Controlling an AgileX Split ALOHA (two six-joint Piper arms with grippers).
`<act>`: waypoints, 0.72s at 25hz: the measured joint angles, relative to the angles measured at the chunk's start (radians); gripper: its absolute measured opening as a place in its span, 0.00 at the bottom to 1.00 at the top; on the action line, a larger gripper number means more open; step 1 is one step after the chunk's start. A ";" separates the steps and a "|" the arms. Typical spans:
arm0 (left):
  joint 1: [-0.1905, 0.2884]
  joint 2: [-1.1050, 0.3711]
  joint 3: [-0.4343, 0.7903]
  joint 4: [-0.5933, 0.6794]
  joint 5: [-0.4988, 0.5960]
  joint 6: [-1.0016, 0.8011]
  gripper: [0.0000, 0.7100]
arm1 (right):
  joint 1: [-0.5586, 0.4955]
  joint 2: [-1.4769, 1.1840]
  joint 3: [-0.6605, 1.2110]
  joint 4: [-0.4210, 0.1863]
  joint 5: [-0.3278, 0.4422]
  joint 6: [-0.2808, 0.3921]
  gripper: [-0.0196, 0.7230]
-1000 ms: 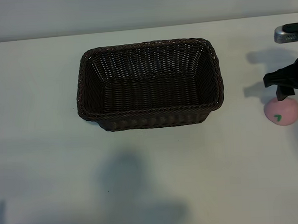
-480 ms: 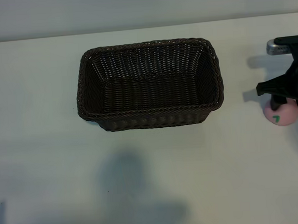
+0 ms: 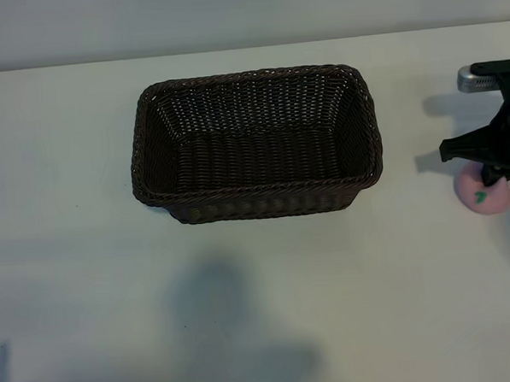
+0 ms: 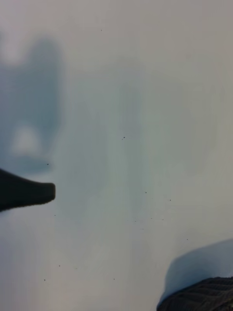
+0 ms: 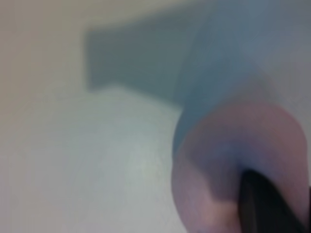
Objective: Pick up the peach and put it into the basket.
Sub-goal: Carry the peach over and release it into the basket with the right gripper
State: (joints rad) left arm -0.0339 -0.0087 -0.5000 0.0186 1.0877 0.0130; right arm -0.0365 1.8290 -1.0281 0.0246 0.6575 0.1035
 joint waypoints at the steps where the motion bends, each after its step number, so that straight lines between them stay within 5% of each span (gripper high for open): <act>1: 0.000 0.000 0.000 0.000 0.000 0.000 0.84 | 0.000 -0.010 0.000 0.001 0.009 -0.001 0.08; 10: 0.000 0.000 0.000 0.000 0.000 0.000 0.84 | 0.000 -0.152 -0.147 0.001 0.201 -0.042 0.08; 18: 0.000 0.000 0.000 0.000 0.000 0.000 0.84 | 0.005 -0.190 -0.273 0.010 0.283 -0.047 0.08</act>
State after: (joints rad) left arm -0.0339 -0.0087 -0.5000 0.0186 1.0877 0.0130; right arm -0.0320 1.6390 -1.3009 0.0350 0.9408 0.0560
